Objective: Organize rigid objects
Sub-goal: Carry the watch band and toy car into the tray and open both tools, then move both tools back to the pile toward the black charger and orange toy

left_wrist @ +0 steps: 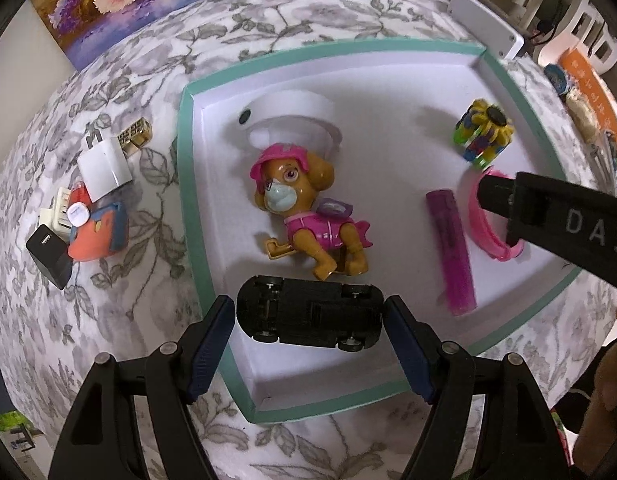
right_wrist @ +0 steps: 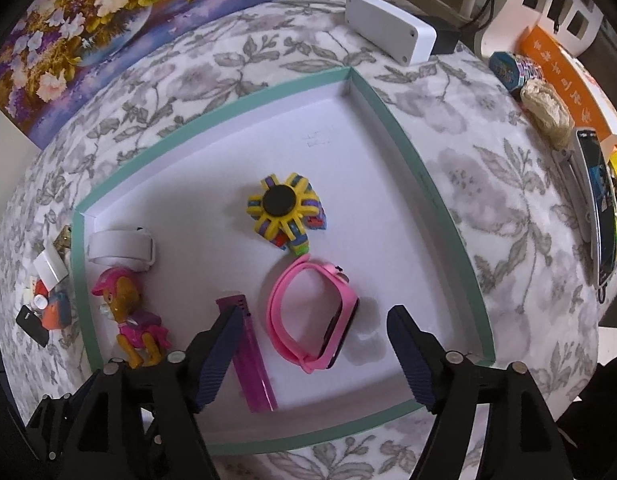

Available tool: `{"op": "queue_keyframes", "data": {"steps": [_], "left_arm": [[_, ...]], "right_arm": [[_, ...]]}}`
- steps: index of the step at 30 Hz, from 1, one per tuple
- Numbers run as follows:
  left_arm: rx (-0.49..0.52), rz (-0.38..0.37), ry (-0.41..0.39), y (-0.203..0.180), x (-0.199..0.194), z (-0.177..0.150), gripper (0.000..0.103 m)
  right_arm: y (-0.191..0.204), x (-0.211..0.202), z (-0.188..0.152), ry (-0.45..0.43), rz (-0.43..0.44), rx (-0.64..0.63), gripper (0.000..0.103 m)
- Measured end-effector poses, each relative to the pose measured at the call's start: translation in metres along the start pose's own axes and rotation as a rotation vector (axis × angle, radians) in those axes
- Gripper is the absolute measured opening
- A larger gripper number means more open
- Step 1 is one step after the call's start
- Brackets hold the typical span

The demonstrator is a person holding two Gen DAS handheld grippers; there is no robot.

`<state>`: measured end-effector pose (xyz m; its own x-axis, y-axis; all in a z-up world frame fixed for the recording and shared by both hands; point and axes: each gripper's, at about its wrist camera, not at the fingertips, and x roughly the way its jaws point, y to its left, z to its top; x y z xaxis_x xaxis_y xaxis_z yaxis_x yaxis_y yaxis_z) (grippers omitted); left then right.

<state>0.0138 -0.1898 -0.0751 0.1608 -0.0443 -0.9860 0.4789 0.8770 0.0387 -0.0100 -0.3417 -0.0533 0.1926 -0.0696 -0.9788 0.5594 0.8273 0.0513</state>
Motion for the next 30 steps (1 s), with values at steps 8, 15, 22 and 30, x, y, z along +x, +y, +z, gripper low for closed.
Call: {"op": "queue_keyframes", "data": {"steps": [8,15,22,30], "left_arm": [[-0.081,-0.044,-0.035,0.027,-0.017,0.003,0.081],[-0.247,-0.040,-0.074,0.076,-0.030,0.004,0.081],[-0.447,0.043,-0.116,0.138,-0.037,-0.002,0.089],[-0.632,0.110,-0.129,0.201,-0.038,-0.022,0.089]], "right_arm": [[0.001,-0.018,0.001,-0.059,0.022,0.015,0.082],[0.008,-0.023,0.000,-0.084,0.029,0.012,0.082],[0.045,-0.031,-0.009,-0.130,0.059,-0.092,0.082],[0.089,-0.038,-0.022,-0.182,0.109,-0.197,0.103]]}}
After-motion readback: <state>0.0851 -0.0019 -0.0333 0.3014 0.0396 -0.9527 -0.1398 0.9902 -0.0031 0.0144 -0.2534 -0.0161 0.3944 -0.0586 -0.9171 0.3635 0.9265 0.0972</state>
